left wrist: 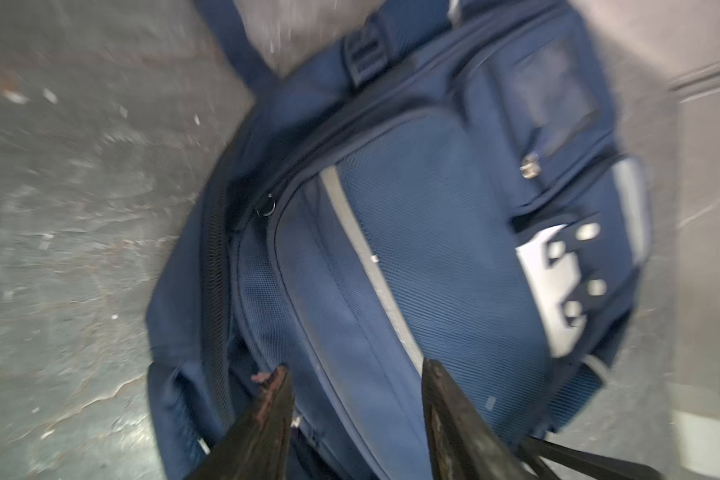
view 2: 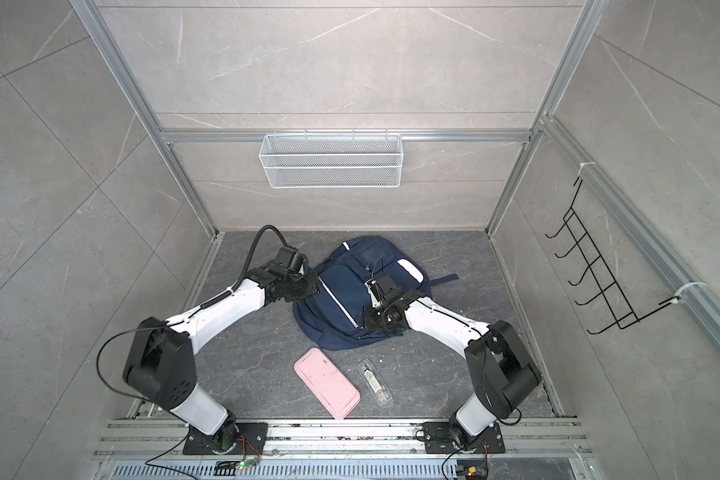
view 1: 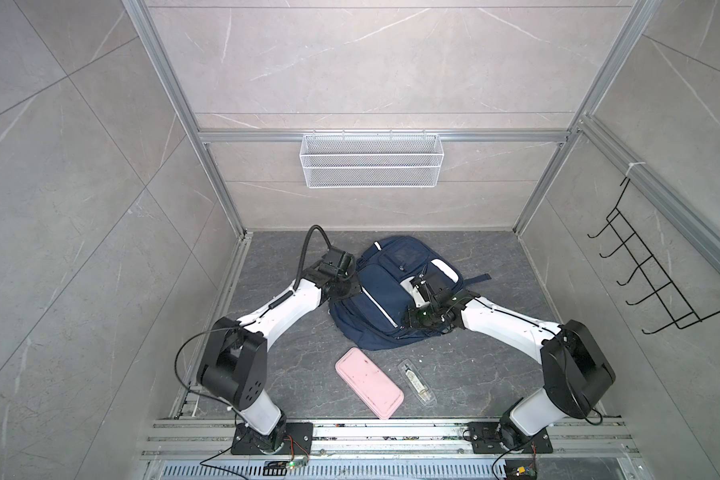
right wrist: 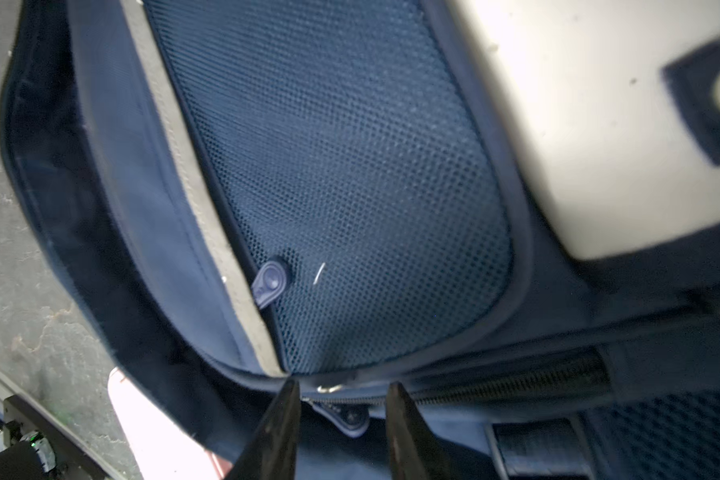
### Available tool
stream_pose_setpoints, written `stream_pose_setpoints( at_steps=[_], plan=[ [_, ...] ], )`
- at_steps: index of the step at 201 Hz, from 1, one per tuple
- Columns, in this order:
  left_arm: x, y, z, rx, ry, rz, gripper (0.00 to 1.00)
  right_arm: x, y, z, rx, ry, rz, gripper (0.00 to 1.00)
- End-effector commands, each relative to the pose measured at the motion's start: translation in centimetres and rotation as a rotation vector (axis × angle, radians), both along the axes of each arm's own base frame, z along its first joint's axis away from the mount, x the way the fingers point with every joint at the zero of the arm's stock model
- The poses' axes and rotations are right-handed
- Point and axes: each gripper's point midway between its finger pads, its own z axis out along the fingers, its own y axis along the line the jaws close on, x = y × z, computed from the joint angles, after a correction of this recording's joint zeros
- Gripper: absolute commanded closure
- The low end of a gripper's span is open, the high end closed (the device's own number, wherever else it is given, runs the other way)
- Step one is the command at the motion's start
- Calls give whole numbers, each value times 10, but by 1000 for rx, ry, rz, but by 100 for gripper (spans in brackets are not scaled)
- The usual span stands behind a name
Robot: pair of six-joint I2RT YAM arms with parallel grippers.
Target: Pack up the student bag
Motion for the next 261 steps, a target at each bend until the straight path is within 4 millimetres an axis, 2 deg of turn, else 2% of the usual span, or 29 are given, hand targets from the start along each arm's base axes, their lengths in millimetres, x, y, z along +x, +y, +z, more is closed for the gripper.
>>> stream_pose_setpoints(
  at_steps=[1, 23, 51, 69, 89, 105, 126, 128, 157, 191, 233, 261],
  plan=[
    [-10, -4, -15, -6, 51, -51, 47, 5, -2, -12, -20, 9, -37, 62],
    [-13, -7, -20, -33, 53, -57, 47, 12, -1, -17, -30, 8, -51, 61],
    [-7, -19, -30, -87, 65, -80, 46, 28, 4, -26, -65, 5, -63, 61],
    [0, -31, -33, -157, 62, -84, 47, 39, 9, -25, -73, -4, -60, 61],
    [3, -45, -33, -229, 74, -101, 53, 45, 11, -17, -76, -17, -59, 61],
    [5, -49, -30, -262, 70, -95, 66, 46, 12, -4, -61, -45, -55, 60],
    [12, -50, -18, -303, 42, -64, 97, 46, 8, 14, -73, -80, -44, 60],
    [13, -50, -15, -307, 37, -63, 100, 46, 7, 16, -76, -83, -45, 60],
    [29, -56, 14, -414, 1, -44, 100, 29, -6, 42, -71, -130, -26, 56],
    [46, -65, 69, -548, -60, -62, 100, 7, -25, 60, -74, -185, 0, 50],
    [44, -68, 140, -655, -175, -97, 100, -8, -35, 46, -78, -191, 7, 49],
    [38, -63, 170, -691, -243, -104, 100, -7, -29, 31, -48, -177, -4, 50]
  ],
)
